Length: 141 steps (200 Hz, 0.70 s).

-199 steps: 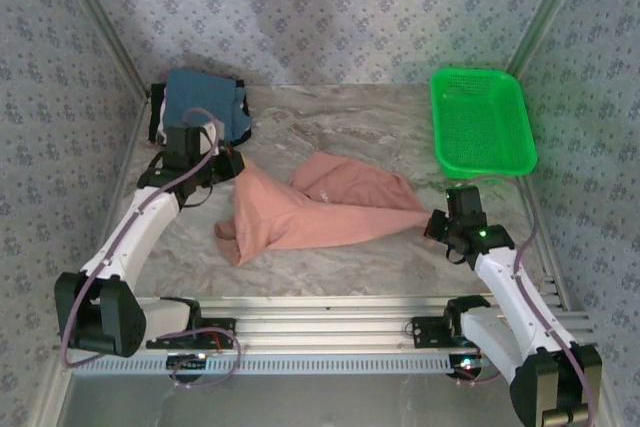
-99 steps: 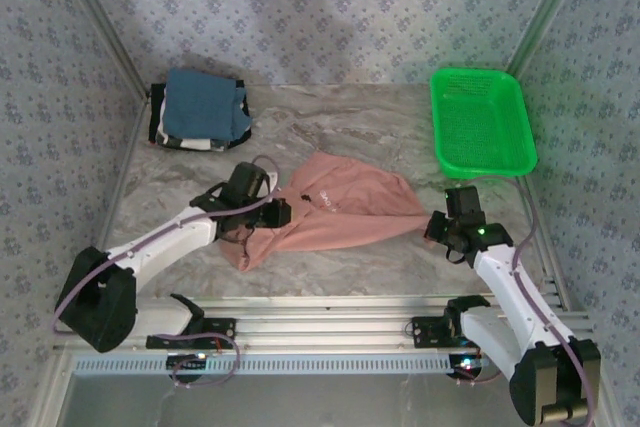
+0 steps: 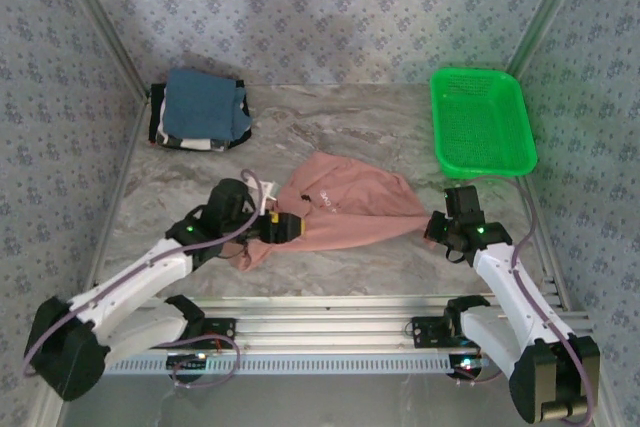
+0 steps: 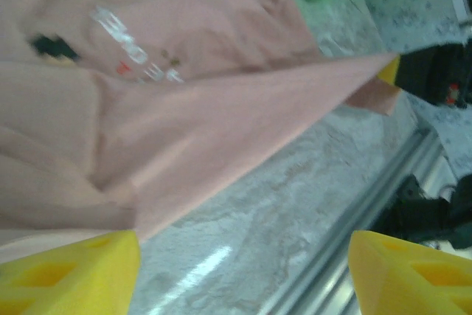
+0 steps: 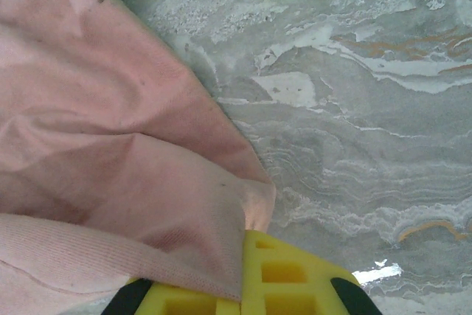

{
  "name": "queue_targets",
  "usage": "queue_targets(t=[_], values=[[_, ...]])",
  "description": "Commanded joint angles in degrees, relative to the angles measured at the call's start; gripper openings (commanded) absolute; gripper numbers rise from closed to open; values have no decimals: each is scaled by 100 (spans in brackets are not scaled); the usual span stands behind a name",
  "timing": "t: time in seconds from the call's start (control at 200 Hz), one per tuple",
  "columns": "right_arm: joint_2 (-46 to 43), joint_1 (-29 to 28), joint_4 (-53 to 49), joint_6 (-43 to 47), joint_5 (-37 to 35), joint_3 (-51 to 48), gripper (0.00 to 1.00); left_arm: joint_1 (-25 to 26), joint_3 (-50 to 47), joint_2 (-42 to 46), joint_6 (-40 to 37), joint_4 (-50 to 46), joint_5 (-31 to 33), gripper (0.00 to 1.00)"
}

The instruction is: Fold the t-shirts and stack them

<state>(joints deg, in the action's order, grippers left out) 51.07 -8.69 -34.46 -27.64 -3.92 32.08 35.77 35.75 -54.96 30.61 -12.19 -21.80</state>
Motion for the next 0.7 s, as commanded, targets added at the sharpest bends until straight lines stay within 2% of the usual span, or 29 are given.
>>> queue_targets(t=[0.0,0.07,0.135,0.28,0.405,0.575,0.7], values=[[-2,37,121,-25,-140,54,2,-320,346,121,-391,-1191,704,75],[30,41,172,-10,-144,62,2,-342,572,2,-643,-1466,902,74],[45,35,185,-4,-145,59,2,-292,736,-219,-759,-1479,799,70],[35,39,210,14,-124,22,2,365,1597,-945,-1308,-2398,1927,65],[44,39,252,0,-93,11,2,845,2196,-1494,-1922,-2991,2409,64],[122,41,339,7,-4,37,2,1477,2983,-2265,-3157,-3847,3165,63],[147,46,416,-2,72,18,2,1879,3140,-2824,-4277,-4044,3624,62]])
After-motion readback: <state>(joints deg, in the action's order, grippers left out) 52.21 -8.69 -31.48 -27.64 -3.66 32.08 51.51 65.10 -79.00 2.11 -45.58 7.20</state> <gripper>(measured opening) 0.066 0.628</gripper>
